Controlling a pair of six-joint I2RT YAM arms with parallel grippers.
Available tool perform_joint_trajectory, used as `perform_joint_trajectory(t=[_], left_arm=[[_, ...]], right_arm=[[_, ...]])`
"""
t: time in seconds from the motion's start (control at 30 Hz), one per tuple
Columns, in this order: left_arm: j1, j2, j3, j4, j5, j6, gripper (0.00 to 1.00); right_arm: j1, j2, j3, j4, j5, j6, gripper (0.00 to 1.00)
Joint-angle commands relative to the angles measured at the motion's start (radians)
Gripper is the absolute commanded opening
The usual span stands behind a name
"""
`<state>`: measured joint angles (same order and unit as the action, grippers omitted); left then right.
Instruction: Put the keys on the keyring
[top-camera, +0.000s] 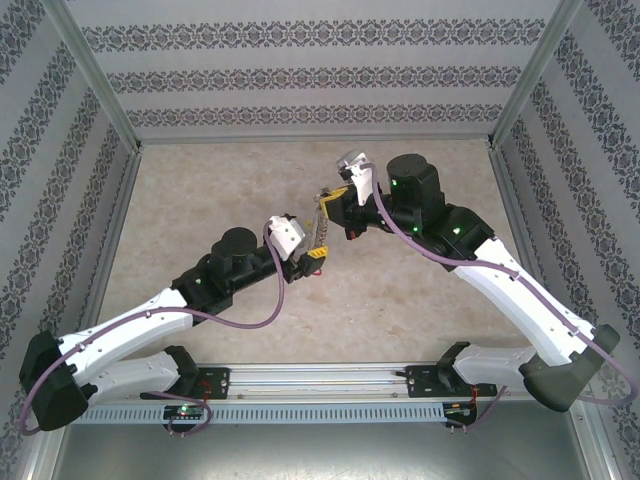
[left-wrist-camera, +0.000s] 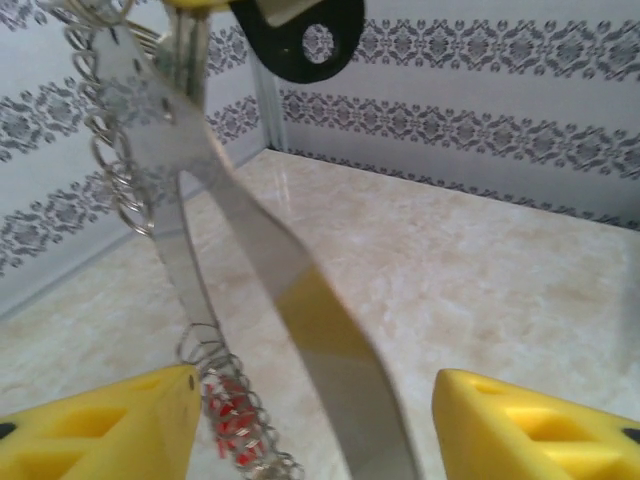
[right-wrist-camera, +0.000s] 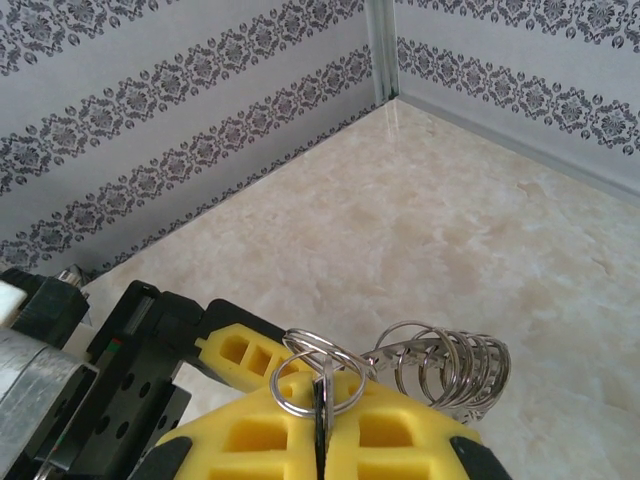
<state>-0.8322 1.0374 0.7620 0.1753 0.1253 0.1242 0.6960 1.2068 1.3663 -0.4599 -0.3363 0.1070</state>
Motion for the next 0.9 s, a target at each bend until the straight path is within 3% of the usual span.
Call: perform_joint_trajectory(t=[0.0, 0.27, 0.6, 0.73, 0.87], left_arm=[[-0.012, 0.004, -0.011, 0.079, -0.058, 0.044, 0.48], [-0.009, -0.027, 0.010, 0.033, -0.089, 0.107, 0.00], [0.004, -0.045, 0.141, -0.211, -0.116, 0.250, 0.00], [0.013, -0.024, 0.226, -0.328, -0.077, 0.287, 0.00], [0.016, 0.018, 0.338, -0.489, 0.010, 0.323, 0.00]], right_arm=[[-0.005, -0.047, 0.005, 0.069, -0.003, 0.020, 0.00], [-0.048, -0.096, -0.070, 0.110, -0.062, 0.049, 0.00], [-0.125, -0.150, -0.157, 0.086, -0.167, 0.064, 0.00], [-0.180, -0.169, -0.223, 0.075, -0.210, 0.066, 0.17], [-0.232, -0.173, -0.282, 0.065, -0.242, 0.059, 0.24]])
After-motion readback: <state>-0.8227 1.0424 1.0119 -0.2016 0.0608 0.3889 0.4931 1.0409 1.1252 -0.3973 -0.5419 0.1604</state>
